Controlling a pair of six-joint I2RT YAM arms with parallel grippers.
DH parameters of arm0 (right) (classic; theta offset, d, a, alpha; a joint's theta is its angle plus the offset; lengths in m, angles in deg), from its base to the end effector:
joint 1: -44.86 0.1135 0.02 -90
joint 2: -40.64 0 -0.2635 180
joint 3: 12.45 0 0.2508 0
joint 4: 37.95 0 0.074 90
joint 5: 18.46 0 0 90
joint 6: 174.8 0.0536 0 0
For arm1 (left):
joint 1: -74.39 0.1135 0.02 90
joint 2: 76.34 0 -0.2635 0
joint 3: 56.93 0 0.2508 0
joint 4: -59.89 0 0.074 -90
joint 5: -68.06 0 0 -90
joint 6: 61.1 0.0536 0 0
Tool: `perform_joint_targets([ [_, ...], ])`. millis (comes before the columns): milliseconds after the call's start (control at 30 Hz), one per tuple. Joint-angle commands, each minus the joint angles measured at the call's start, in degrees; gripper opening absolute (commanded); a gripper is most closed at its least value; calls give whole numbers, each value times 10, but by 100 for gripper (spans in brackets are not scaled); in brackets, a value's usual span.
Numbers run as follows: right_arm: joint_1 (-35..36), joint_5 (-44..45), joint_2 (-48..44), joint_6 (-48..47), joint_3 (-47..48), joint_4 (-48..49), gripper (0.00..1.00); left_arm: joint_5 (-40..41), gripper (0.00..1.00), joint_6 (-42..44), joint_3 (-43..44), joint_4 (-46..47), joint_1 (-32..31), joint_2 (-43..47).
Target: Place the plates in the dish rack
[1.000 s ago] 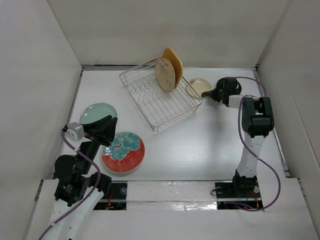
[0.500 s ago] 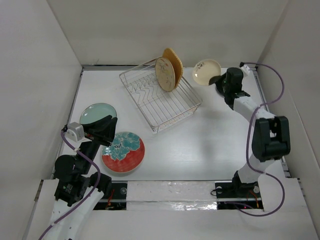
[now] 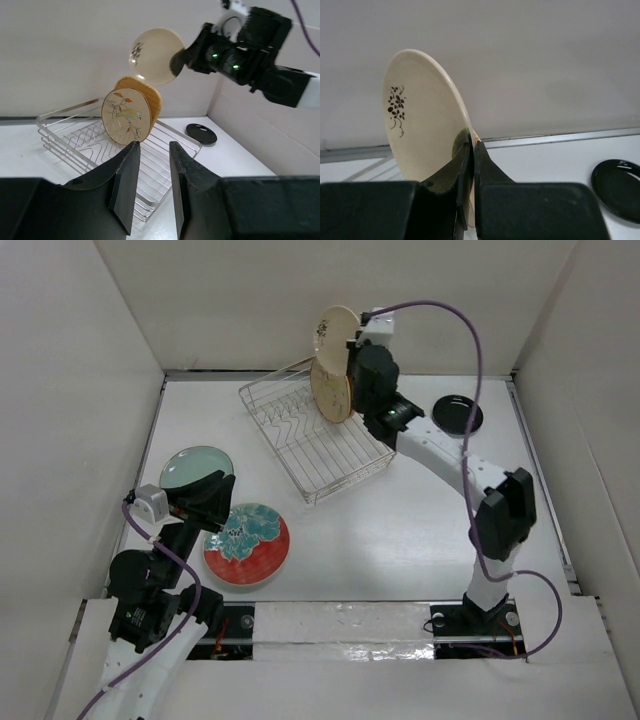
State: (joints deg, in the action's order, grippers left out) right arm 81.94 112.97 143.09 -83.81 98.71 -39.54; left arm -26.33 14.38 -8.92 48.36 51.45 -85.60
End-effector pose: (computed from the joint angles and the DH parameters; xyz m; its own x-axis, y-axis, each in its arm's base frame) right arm 0.3708 0.2358 0.4229 0.1001 0.0919 -0.9907 0.0701 0.9926 0.0991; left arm 0.0618 -0.0306 0.3712 0.2946 -0.3961 -0.8696 0.5425 0.8185 -0.1891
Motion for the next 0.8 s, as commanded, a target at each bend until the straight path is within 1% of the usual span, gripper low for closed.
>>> perform_joint_targets([
  [0, 25, 100, 75, -143, 104, -21, 0, -7, 27, 3, 0, 27, -4, 4],
  [67, 39, 105, 122, -165, 139, -38, 0, -7, 27, 4, -1, 27, -4, 4],
  [133, 47, 119, 148, -196, 173, -37, 0, -7, 27, 4, 0, 26, -4, 6],
  [267, 58, 130, 191, -235, 198, -28, 0, -5, 27, 3, 0, 25, -4, 6],
  [433, 58, 127, 223, -239, 199, -34, 0, -5, 28, 4, 1, 25, -4, 6],
  [600, 58, 123, 245, -233, 179, -31, 0, -5, 27, 4, 0, 24, -4, 4],
  [767, 58, 122, 279, -234, 189, -33, 0, -5, 27, 4, 0, 24, -4, 2],
])
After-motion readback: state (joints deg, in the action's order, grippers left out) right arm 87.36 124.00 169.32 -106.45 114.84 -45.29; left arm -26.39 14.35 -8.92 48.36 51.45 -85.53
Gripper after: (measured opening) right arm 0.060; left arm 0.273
